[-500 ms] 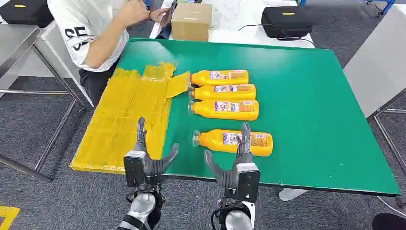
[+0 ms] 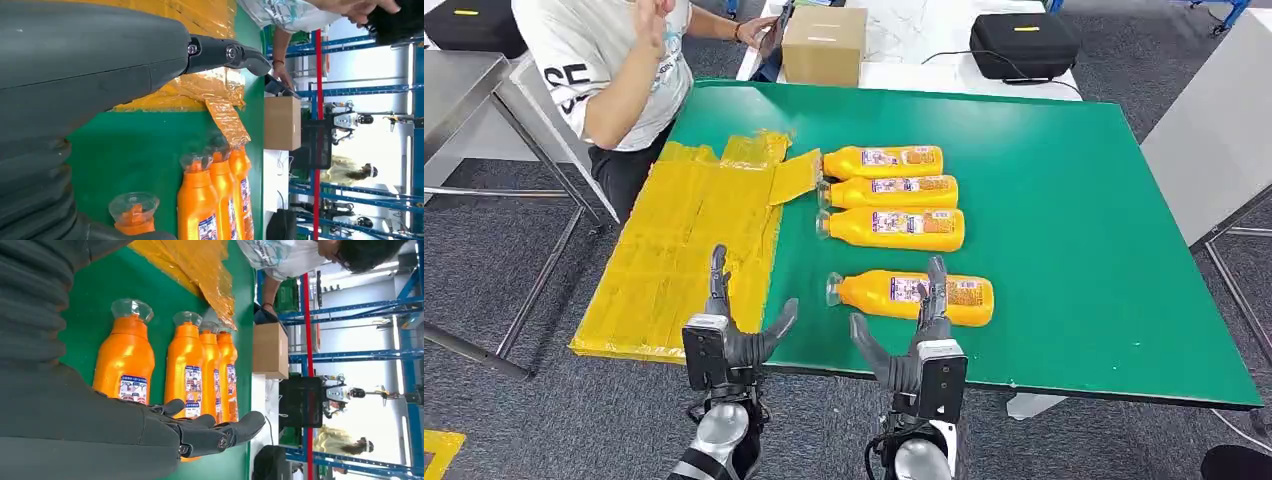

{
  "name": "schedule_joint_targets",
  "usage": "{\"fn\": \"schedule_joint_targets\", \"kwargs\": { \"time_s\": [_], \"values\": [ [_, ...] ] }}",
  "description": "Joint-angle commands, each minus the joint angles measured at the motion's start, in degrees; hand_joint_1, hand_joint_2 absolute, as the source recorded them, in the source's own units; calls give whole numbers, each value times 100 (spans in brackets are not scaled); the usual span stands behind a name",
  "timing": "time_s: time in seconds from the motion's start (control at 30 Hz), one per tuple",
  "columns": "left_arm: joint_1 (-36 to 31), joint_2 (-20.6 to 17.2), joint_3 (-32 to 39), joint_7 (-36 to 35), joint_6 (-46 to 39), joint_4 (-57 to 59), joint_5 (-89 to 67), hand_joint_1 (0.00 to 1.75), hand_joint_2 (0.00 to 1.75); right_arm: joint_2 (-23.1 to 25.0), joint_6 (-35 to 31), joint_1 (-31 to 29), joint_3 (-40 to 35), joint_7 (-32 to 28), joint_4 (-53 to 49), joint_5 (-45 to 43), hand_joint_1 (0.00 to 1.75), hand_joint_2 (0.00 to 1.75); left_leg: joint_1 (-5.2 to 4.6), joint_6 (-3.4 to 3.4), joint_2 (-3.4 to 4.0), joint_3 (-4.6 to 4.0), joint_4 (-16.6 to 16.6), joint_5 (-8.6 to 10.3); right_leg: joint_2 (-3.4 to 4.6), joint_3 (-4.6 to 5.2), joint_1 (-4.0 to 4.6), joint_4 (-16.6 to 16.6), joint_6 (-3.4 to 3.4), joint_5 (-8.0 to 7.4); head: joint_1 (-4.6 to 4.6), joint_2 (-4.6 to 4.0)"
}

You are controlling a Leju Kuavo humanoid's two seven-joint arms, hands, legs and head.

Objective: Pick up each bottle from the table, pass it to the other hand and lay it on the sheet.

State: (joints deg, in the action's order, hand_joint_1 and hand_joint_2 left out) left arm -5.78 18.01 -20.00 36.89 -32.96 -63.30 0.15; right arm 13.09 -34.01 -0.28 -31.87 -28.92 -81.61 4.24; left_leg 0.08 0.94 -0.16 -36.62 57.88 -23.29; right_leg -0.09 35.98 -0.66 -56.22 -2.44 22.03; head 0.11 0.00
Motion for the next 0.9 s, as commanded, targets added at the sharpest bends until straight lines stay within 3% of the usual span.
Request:
{"fn": "schedule_joint_targets", "kwargs": {
  "time_s": [0.03,0.47,0.67,0.7,0.73,0.77,0.87,0.9],
  "values": [
    [-117,64,-41,-24,-8,156,33,0,175,386,-3,50,-85,8,329,-12,0,175,3,-8,4,34,0,-19,3,-31,3,-4,10,19,0,0],
    [-128,41,77,24,-16,217,62,0,175,261,-328,5,286,36,449,199,0,175,1,-7,2,25,-6,-10,1,-23,1,2,8,10,0,0],
    [-107,65,197,74,28,258,108,0,175,128,-599,-138,936,546,814,1525,0,175,1,-5,-1,26,-8,-8,-2,-26,2,8,6,7,-2,0],
    [-105,72,210,66,49,263,103,0,175,290,-599,-114,1532,667,921,2723,0,175,2,-7,-1,31,-9,-9,-2,-30,3,10,6,8,-2,0],
    [-102,78,220,62,46,265,98,0,175,298,-599,-155,1625,677,1002,2909,0,175,3,-8,-3,39,-9,-13,-4,-39,3,10,8,13,-2,0],
    [-106,91,234,49,92,272,95,0,175,436,-599,-191,2176,828,1116,3901,0,175,2,-6,-9,32,-9,-9,-9,-33,3,9,6,10,-2,0],
    [-109,105,244,37,95,284,73,0,175,321,-599,-334,2295,755,1343,3878,0,175,2,-6,-5,33,-11,-8,-6,-34,3,12,5,7,-4,0],
    [-114,103,246,35,156,280,78,0,175,301,-599,-400,2522,998,1452,4304,0,175,1,-5,-4,21,-7,-5,-4,-21,2,8,4,5,-2,0]
  ]
}}
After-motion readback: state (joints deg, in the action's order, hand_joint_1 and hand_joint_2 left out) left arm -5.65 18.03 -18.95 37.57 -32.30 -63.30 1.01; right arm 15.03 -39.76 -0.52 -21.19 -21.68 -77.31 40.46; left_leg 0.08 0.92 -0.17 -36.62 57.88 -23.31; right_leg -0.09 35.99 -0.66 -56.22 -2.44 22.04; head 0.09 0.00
